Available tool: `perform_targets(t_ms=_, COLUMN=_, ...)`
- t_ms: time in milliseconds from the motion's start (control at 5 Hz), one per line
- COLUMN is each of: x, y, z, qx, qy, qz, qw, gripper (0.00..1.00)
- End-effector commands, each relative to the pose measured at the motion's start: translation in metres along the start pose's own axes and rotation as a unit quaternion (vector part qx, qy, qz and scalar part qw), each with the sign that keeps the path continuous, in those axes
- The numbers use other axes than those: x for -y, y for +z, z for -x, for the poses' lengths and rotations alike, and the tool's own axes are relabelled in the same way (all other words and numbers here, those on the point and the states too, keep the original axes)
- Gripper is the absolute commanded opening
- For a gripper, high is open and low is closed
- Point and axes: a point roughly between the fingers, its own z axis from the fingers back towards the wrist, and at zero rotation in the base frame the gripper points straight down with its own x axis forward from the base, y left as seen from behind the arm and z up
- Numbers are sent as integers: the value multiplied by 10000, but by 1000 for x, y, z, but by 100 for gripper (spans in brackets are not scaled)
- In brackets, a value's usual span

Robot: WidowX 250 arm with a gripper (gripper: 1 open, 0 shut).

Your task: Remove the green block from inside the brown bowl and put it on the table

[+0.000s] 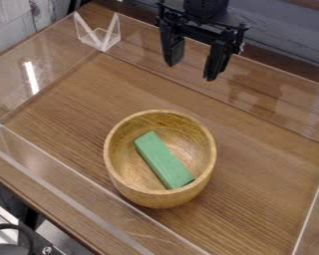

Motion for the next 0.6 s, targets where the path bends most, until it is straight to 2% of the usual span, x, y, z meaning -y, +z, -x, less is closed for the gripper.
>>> perform_targets(t_ms=0, x=1, y=-8, z=21, qx=-13, qy=917, qz=94, qw=9957, gripper=100)
perform_targets(t_ms=200, x=6, y=-18, z=57, qx=0, qy=2080, qz=220, qw=9779, gripper=100)
perform_targets(t_ms=400, x=11, y=-25, z=78, qx=154, qy=3214, qz=347, qw=9462, gripper=100)
